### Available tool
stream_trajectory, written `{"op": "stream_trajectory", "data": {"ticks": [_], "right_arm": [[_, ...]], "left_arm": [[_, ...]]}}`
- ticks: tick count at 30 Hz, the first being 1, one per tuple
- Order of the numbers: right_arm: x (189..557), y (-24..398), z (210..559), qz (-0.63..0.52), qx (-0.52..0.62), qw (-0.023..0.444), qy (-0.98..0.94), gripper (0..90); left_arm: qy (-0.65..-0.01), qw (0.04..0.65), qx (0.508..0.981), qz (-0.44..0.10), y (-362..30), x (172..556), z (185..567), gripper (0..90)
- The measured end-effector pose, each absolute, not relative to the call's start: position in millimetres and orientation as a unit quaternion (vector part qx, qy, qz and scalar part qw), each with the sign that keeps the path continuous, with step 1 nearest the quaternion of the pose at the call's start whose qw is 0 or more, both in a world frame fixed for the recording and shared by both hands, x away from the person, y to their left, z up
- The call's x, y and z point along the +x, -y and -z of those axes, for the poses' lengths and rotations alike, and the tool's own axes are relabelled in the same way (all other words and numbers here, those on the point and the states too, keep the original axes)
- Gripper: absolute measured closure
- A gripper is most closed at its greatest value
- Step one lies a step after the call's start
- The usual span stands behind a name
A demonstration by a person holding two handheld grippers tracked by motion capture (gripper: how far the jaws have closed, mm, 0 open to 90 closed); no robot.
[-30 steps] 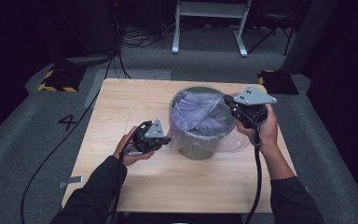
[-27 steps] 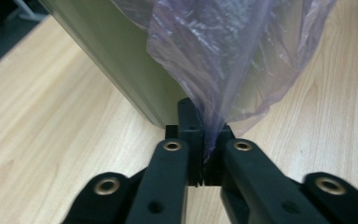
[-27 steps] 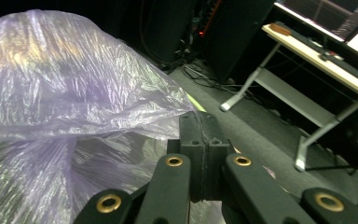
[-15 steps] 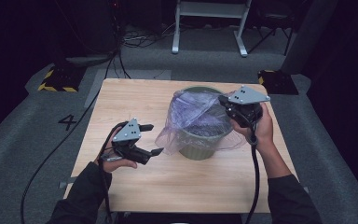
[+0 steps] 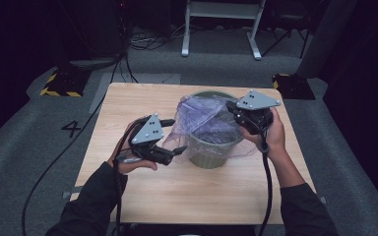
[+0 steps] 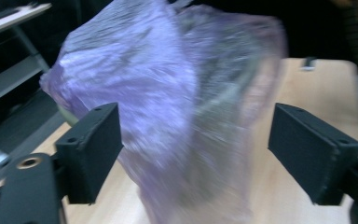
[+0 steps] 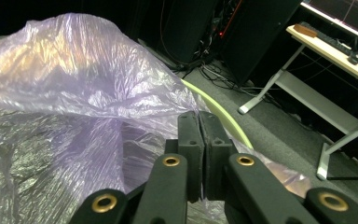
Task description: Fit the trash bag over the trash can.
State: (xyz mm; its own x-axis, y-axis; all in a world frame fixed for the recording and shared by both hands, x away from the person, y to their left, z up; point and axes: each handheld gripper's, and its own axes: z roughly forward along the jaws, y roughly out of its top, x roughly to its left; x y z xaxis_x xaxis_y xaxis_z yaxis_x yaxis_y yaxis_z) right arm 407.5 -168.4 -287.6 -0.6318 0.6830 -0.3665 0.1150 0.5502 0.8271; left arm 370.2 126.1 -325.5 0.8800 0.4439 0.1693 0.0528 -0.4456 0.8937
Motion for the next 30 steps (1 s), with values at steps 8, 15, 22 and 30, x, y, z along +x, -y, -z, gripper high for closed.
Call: {"op": "stream_trajectory", "data": {"ticks": [8,15,22,30], "right_arm": [[411.9,173.0,289.4,-0.416,0.243,0.336,-0.810,84.1],[413.7,180.1,293.4,-0.419,0.251,0.338,-0.805,62.3],[406.8,196.1,295.7,-0.420,0.275,0.331,-0.799,32.1],[394.9,227.0,305.6,-0.431,0.286,0.330,-0.790,42.4]], "left_arm": [[-0.173,0.487,0.827,-0.221,-120.3,404.6,327.5,59.7],[-0.188,0.512,0.810,-0.216,-126.5,419.7,326.1,87.4],[-0.205,0.528,0.797,-0.210,-129.8,423.8,324.3,89.7],[-0.215,0.521,0.795,-0.223,-131.4,429.7,320.9,89.8]]}}
